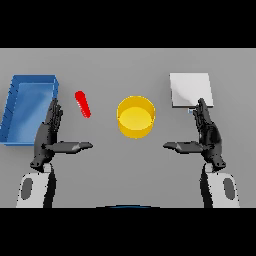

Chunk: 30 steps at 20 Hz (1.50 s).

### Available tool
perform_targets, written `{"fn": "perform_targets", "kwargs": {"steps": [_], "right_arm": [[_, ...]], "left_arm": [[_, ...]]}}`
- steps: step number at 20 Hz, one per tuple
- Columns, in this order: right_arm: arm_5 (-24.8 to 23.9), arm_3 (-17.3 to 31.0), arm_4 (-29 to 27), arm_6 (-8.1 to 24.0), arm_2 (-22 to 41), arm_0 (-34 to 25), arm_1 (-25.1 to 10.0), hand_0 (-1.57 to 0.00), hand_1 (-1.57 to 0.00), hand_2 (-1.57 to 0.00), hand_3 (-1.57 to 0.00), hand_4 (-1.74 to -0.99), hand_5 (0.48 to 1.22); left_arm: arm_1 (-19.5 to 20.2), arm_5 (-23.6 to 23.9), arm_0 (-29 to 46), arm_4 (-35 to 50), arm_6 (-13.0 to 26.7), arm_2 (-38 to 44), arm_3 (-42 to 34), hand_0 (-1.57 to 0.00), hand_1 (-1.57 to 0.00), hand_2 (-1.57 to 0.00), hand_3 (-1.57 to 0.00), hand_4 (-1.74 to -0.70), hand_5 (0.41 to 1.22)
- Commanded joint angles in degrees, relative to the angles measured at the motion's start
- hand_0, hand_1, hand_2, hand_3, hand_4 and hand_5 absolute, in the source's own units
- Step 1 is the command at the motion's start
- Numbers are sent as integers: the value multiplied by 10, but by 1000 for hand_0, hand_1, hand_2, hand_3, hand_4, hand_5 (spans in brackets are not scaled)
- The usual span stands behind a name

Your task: Pick up the red beaker and tilt it to pour out 1 green nut into yellow bowl. Pick up the yellow bowl and place it on the metallic measuring scale.

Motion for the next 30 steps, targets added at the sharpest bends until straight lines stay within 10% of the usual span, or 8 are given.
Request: {"fn": "perform_targets", "kwargs": {"steps": [1, 6, 9, 14, 19, 30], "right_arm": [[-1, 0, 0, 0, 0, 0, 1, 1, 1, 1, 1, -1071, 578], [-5, 5, 7, 0, 5, -5, 7, 1, 1, 1, 1, -1071, 578], [-40, -53, 138, -65, 61, 35, -35, 1, 1, 1, 1, -1066, 576], [-33, -73, 153, -44, 75, 46, -39, 1, 1, 1, 1, -1118, 600], [-15, -71, 132, -51, 79, 49, -32, 1, 1, 1, 1, -1189, 626], [-3, -73, 113, -56, 64, 44, -44, 1, 1, 1, 1, -1218, 626]], "left_arm": [[0, 0, 1, 0, 0, 0, -1, 1, 1, 1, 1, -1141, 660], [3, -3, 5, 3, 2, 1, -4, 1, 1, 1, 1, -1141, 660], [35, -14, 66, -61, -15, -54, -90, 1, 1, 1, 1, -1144, 660], [44, -23, 79, -75, 30, -73, -119, 1, 1, 1, 1, -1139, 652], [44, -24, 22, -70, 59, -55, -51, 1, 1, 1, 1, -1145, 643], [44, -23, -155, -80, -16, -12, 182, 1, 1, 1, 1, -1197, 646]]}}
